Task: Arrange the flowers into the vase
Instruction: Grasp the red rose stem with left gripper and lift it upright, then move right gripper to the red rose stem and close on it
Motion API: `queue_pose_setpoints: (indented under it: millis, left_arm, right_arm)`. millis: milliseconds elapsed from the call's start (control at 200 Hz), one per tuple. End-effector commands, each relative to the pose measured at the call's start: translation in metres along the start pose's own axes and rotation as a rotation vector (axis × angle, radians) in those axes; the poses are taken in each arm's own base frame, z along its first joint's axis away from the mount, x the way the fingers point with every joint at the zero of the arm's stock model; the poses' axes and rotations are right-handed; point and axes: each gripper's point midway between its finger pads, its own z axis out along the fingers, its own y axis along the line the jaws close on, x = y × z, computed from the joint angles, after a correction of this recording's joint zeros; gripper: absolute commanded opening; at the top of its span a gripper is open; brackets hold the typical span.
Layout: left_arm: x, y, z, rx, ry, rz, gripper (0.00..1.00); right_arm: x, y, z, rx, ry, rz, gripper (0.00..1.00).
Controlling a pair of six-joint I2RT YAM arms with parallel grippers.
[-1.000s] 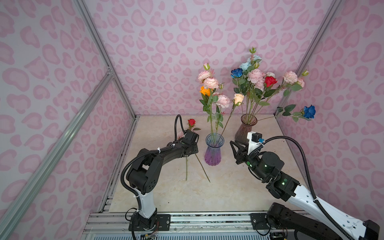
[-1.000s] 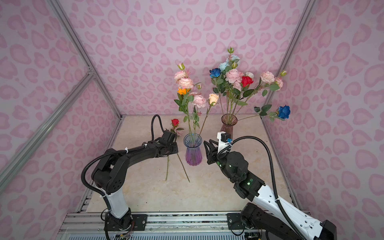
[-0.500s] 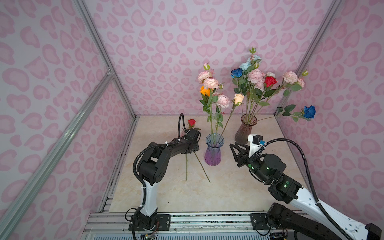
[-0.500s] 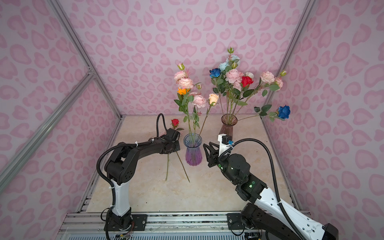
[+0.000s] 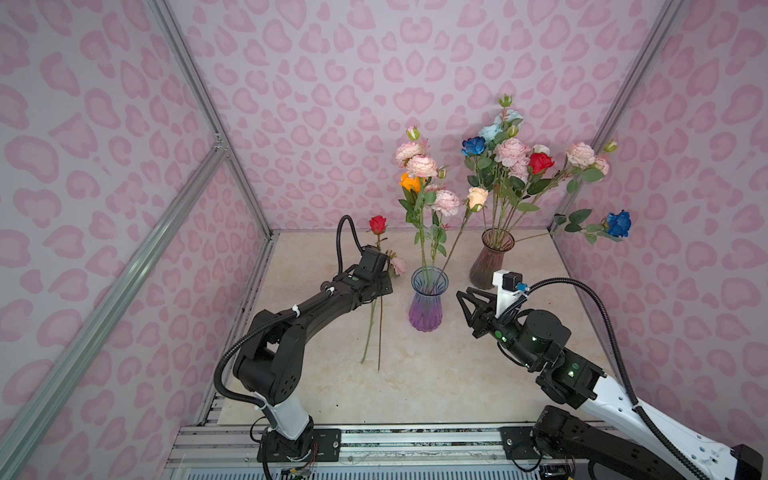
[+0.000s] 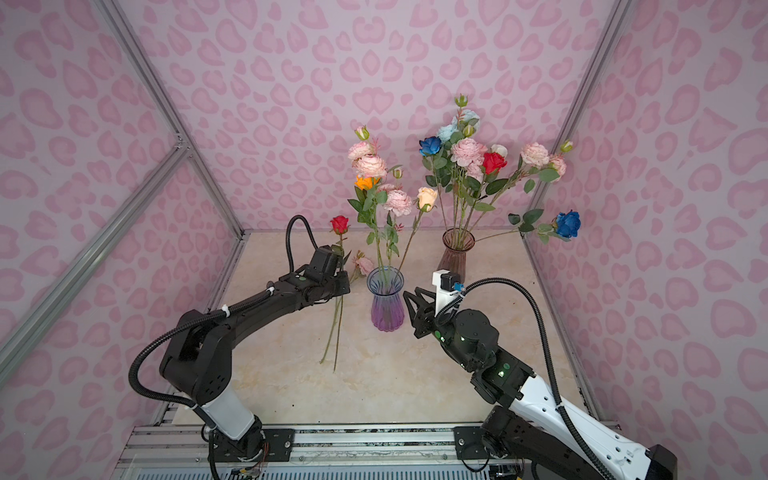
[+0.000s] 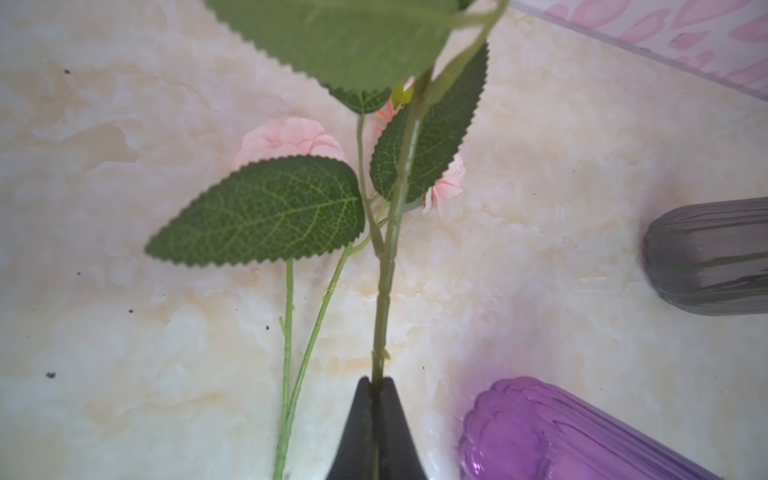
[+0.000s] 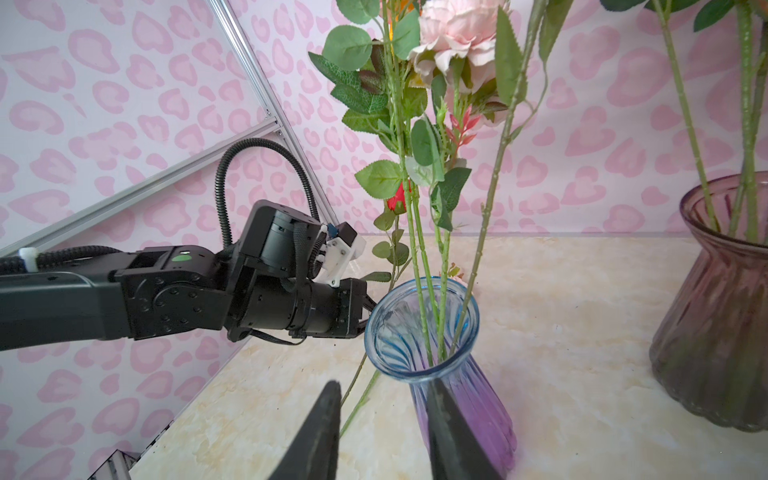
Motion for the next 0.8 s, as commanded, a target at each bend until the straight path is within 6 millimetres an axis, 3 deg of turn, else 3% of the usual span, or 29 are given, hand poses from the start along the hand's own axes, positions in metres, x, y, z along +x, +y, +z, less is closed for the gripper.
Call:
queue_pose_setpoints:
  millis: [0, 140, 250, 315, 400, 530, 660, 795]
  left_arm:
    - [-0.009, 0.000, -0.025, 0.022, -0.050, 0.016, 0.04]
    - [-0.021, -0.002, -0.075, 0.120, -0.188, 0.018, 0.04]
    - [-0.028, -0.005, -0.126, 0.253, -0.355, 0.021, 0.04]
    - [-0.028, -0.009, -0.156, 0.347, -0.441, 0.041, 0.04]
    - [-0.025, -0.016, -0.190, 0.466, -0.535, 0.075, 0.04]
    - [-0.021, -0.021, -0.234, 0.596, -0.655, 0.099, 0.04]
    - [-0.016, -0.030, -0.264, 0.693, -0.693, 0.136, 0.04]
    - [-0.014, -0.038, -0.283, 0.761, -0.697, 0.155, 0.04]
  right_arm:
    - [-0.002, 0.004, 0.001, -0.008, -0.003, -0.003, 0.36]
    - [0.003, 0.007, 0.005, -0.013, 0.027, -0.055, 0.36]
    - [0.001, -0.008, 0.009, 0.095, 0.058, -0.147, 0.38]
    - [0.001, -0.007, 0.014, 0.095, 0.068, -0.165, 0.46]
    - [0.013, 0.027, 0.020, -0.077, 0.103, -0.156, 0.50]
    - [0.030, 0.068, 0.026, -0.174, 0.097, -0.255, 0.54]
    - [0.048, 0.099, 0.039, -0.256, 0.195, -0.295, 0.49]
    - [0.055, 0.133, 0.044, -0.396, 0.225, -0.227, 0.48]
